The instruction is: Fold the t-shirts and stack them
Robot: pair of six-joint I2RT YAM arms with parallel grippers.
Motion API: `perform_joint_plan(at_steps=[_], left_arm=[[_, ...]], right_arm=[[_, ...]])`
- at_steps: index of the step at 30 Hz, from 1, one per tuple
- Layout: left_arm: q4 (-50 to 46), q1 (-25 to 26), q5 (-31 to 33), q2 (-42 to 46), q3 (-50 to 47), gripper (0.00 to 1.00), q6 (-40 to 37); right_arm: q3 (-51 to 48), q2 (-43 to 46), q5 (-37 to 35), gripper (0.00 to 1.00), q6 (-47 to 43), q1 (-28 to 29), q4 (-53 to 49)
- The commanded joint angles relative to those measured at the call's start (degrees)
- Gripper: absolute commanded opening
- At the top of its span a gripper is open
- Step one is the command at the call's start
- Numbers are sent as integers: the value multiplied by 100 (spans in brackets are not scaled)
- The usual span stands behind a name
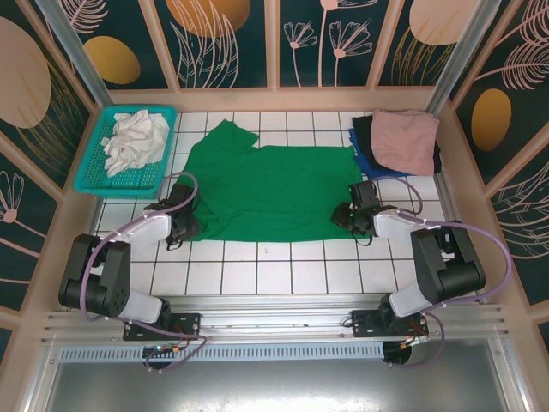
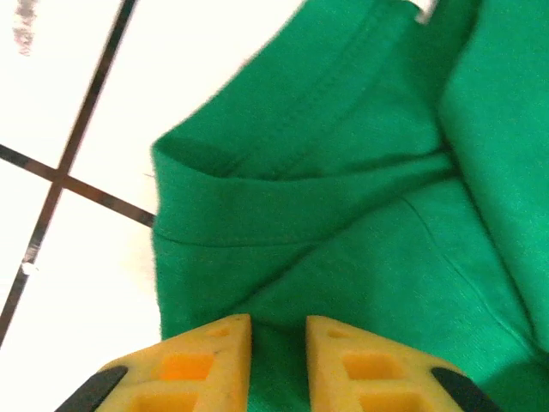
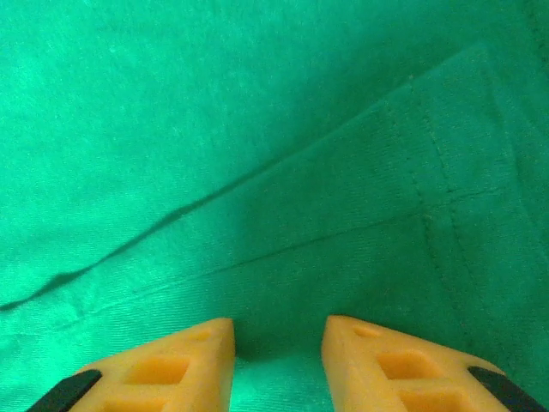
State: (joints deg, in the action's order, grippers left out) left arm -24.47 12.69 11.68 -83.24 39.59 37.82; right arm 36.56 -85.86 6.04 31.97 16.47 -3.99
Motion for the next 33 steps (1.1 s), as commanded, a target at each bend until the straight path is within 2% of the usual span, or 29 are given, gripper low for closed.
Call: perform_joint_plan(at_steps=[1, 5, 9, 16, 22, 24, 26, 28, 33], left_arm=[[98, -161, 212, 92, -172, 13, 33], [174, -258, 158, 137, -302, 0, -24], [-2, -276, 327, 415, -355, 0, 86], [-299, -320, 785, 1640, -731, 0, 810], [-403, -322, 719, 1725, -843, 0, 1077], [-550, -323, 792, 1810, -834, 7, 1171], [-624, -324, 753, 1947, -888, 24, 1257], [-619, -327, 677, 2042, -944, 37, 1307], [-565, -320, 344, 2201, -630, 33, 1002]], right_arm=[[-273, -76, -120, 35, 82, -211, -48], [-342, -62, -38, 35, 69, -293, -31], [-334, -53, -40, 35, 86, -298, -49], [-424, -23, -215, 35, 260, -372, -128], [-420, 4, -24, 35, 233, -370, -41], [-387, 31, -50, 35, 209, -377, -76], [-344, 50, -59, 35, 187, -376, -111], [-303, 61, -42, 35, 161, -374, -120], [-220, 54, -7, 35, 65, -370, -136]])
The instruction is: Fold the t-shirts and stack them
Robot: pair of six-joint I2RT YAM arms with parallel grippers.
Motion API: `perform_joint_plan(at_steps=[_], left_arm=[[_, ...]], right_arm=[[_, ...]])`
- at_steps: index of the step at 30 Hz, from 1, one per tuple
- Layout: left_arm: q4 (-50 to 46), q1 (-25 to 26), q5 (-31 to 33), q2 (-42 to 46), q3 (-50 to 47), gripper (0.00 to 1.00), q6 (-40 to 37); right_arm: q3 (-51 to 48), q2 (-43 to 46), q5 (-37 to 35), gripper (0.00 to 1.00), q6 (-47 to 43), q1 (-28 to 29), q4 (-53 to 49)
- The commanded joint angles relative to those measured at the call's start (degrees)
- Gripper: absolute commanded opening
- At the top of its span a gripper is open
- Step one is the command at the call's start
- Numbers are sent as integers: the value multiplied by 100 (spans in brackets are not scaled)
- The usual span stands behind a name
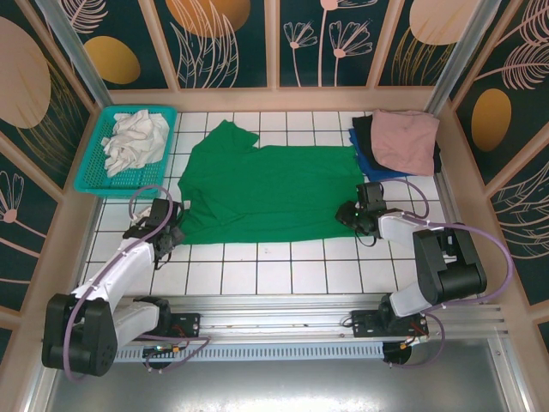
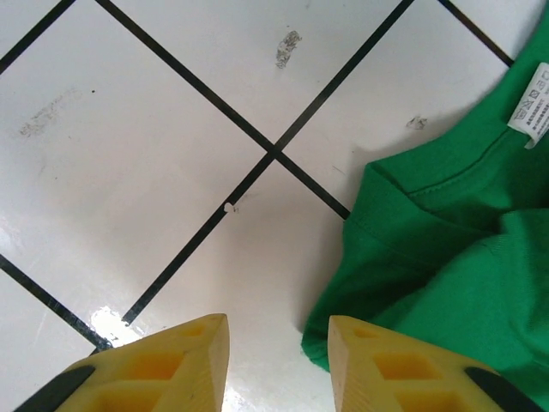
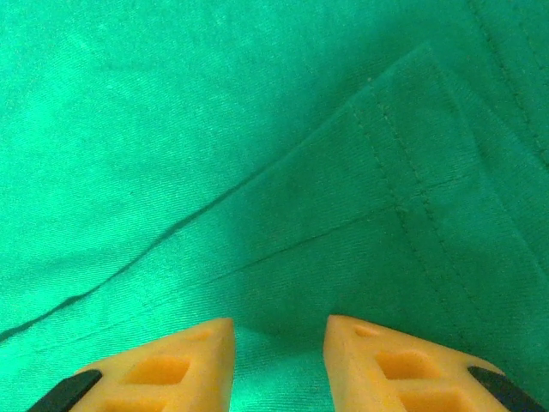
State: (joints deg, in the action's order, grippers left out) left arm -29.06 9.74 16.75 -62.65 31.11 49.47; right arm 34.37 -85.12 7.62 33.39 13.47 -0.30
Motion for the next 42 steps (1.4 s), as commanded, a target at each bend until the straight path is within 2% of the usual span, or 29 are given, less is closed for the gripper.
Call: perform_joint_plan(at_steps=[1, 3, 7, 10, 17, 22, 26, 33, 36, 42], left_arm=[[13, -20, -380, 144, 327, 32, -318], [280, 85, -820, -52, 601, 28, -543], [467, 991, -1229, -1302, 1390, 32, -661], [935, 1304, -1577, -1984, 1570, 30, -589], [1384, 1426, -1934, -2800, 1738, 32, -646], [1353, 1432, -1898, -3126, 1921, 32, -756], [1373, 1434, -1916, -3276, 2076, 24, -785], [1221, 1434, -1861, -3319, 2330, 0, -882], [1159, 1434, -1877, -3371, 2426, 0, -966], [741, 1490, -1881, -4045, 3459, 0, -1537]], right_arm=[[0, -22, -164, 35, -99, -76, -480], [0, -37, -155, 35, -113, -78, -440], [0, -98, -137, 35, -98, -76, -362], [6, -110, -127, 35, -88, -72, -330], [95, -193, -159, 35, -181, -81, -423], [63, -159, -245, 35, -176, -82, -434], [52, -197, -199, 35, -159, -82, -383], [85, -255, -191, 35, -182, -82, -344], [103, -296, -182, 35, -200, -76, -330], [105, -344, -138, 35, -219, -77, -278]])
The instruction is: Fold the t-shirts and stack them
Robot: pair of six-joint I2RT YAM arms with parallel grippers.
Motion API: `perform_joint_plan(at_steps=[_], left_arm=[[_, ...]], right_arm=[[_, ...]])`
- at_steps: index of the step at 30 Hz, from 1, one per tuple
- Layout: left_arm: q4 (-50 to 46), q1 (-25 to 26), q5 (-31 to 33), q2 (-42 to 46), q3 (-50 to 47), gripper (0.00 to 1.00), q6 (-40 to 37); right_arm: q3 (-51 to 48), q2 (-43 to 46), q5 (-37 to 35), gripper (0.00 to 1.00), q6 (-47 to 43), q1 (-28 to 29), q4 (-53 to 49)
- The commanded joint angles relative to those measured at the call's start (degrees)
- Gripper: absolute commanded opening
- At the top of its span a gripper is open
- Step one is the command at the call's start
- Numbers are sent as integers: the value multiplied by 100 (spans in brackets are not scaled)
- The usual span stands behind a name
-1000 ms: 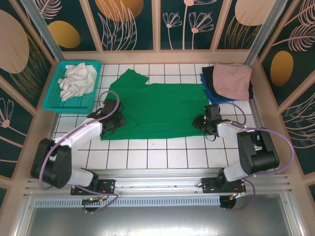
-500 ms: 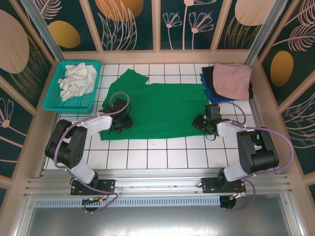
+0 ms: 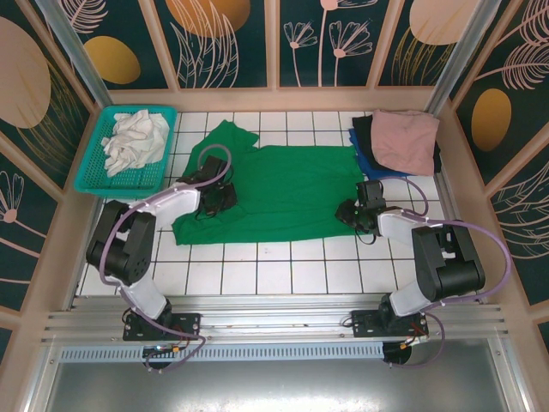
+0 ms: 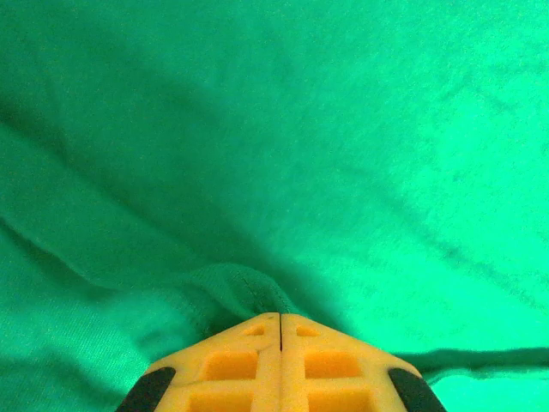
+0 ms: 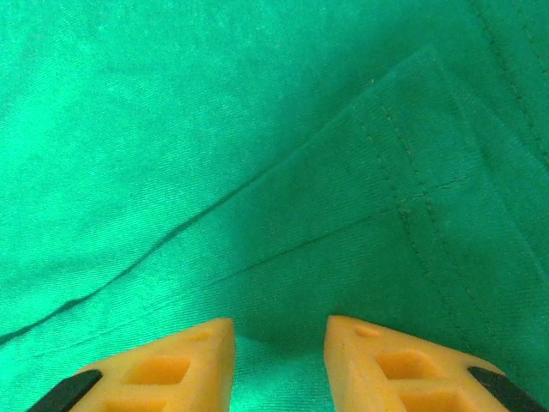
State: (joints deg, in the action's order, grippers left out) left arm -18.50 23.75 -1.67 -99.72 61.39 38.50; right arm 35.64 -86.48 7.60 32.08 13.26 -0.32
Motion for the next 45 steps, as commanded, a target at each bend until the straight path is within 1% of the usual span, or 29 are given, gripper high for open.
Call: perform_joint_plan(at_steps=[1, 5, 9, 10, 13, 15, 18, 20, 22, 24, 26, 29, 32, 35, 38, 41, 44, 45], left_arm=[[-407, 131, -9, -487, 605, 0, -566], [-832, 222, 198, -952, 1220, 0, -954], [-1029, 244, 302, -1317, 1732, 1, -1265], [-1061, 247, 339, -1397, 1846, 9, -1320], [-1141, 244, 483, -1546, 2116, 22, -1389], [-1198, 244, 706, -1565, 2260, 33, -1372], [-1303, 231, 890, -1520, 2543, 39, -1337], [-1387, 236, 961, -1443, 2742, 40, -1325], [-1392, 240, 1035, -1233, 2764, 44, -1288], [-1307, 236, 1046, -887, 2522, 50, -1233], [-1092, 236, 975, -480, 2003, 52, -1133], [-622, 230, 709, 111, 807, 52, -828], [-206, 197, 741, 813, -465, 52, -377], [156, -62, 643, 1325, -1617, 54, 7], [330, -425, 543, 1508, -2236, 53, 135], [170, -595, 820, 1493, -2407, 52, 140], [86, -705, 925, 1523, -2486, 53, 151], [43, -718, 951, 1555, -2506, 53, 158]], right_arm=[[-27, -220, -129, 35, -80, -62, -266], [40, -264, -83, 35, -93, -58, -285], [24, -212, -83, 35, -70, -59, -260], [13, -196, -74, 35, -61, -60, -266], [5, -143, -65, 35, -61, -48, -287], [0, -51, -103, 35, -61, -39, -350], [39, 142, -198, 35, -83, -24, -485], [74, 325, -308, 35, -79, 31, -594], [118, 524, -473, 35, -79, 127, -678], [153, 655, -514, 35, -29, 234, -681], [200, 638, -444, 35, 0, 374, -580], [302, 366, -528, 35, 22, 546, -510], [233, 91, -592, 35, 142, 464, -600], [-78, 168, -575, 35, 249, 311, -585], [-279, 348, -584, 36, 308, 172, -673], [-296, 506, -728, 43, 326, 117, -963], [-324, 669, -932, 57, 376, 66, -1299], [-357, 715, -1010, 58, 402, 63, -1363]])
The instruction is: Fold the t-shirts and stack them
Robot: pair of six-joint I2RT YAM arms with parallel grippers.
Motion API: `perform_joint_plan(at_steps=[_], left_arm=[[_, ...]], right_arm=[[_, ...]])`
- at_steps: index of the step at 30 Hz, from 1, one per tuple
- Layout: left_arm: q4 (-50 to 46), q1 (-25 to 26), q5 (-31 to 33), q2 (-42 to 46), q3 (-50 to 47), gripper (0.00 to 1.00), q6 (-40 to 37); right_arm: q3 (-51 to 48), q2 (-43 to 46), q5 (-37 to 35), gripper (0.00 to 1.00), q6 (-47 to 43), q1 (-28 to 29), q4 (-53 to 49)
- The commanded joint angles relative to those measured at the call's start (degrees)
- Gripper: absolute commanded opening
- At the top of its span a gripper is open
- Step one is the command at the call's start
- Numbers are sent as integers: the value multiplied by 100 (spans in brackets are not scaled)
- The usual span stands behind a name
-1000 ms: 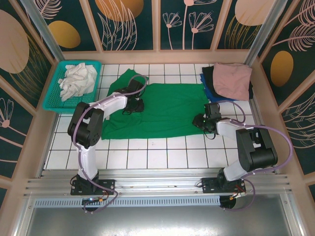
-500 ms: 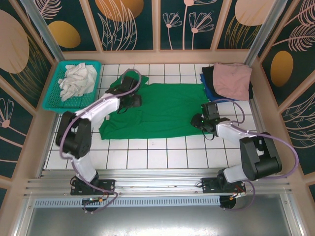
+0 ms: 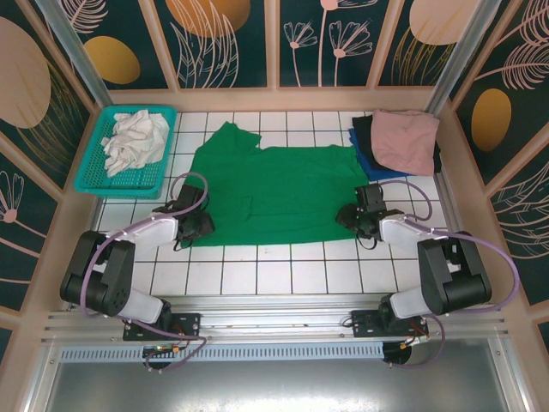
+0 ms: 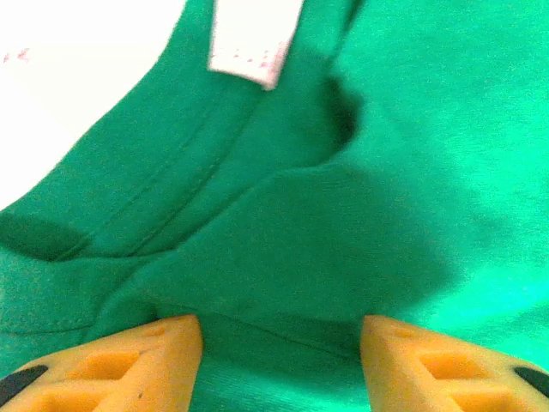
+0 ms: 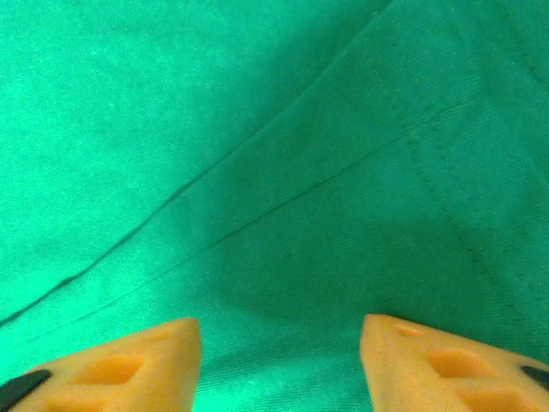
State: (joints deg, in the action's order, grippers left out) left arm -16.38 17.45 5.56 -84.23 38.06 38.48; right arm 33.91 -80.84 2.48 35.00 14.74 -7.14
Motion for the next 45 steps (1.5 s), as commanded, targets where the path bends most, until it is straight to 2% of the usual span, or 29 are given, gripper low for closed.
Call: perform_joint_plan(at_steps=[1, 8, 12, 16, 18, 20, 24, 26, 29, 32, 35, 37, 40, 45], left_arm=[[-189, -98, 243, 40, -191, 53, 169], [-502, -120, 493, 235, -276, 54, 178], [-761, -177, 556, 524, -223, 54, 182], [-1047, -173, 469, 502, 666, 56, -89], [-1176, -175, 413, 286, 1379, 64, -344], [-1147, -178, 438, -22, 2084, 67, -521], [-535, -181, -76, -1232, 3518, 68, -1002], [-469, -172, -520, -2242, 4551, 65, -1228], [-480, -177, -773, -3670, 6128, 64, -1332], [-880, -177, -584, -5171, 8055, 64, -1410], [-1823, -210, 56, -6623, 10320, 66, -1393], [-1948, -240, 212, -7038, 10957, 67, -1353], [-1585, -282, 229, -6762, 10148, 67, -1283], [-520, -364, 425, -5559, 7531, 69, -1134]], right_arm=[[-259, 221, -511, 59, 136, -92, -709], [-614, 782, -362, 60, 339, -129, -970], [-385, 1342, -378, 62, 260, -136, -1343], [282, 1338, -362, 65, -56, -143, -1237], [727, 1008, -362, 65, -266, -139, -1096], [1174, 543, -362, 65, -433, -134, -812], [2138, -674, -362, 64, -714, -138, -310], [2664, -1313, -80, 62, -784, -138, -125], [3357, -2182, 56, 60, -779, -49, -2], [3821, -2854, 89, 59, -705, 121, 62], [3988, -3174, 70, 59, -608, 290, 185], [3925, -3263, 52, 59, -575, 414, 342], [3781, -3456, 39, 59, -541, 678, 373], [2945, -3293, 70, 59, -201, 860, 707]])
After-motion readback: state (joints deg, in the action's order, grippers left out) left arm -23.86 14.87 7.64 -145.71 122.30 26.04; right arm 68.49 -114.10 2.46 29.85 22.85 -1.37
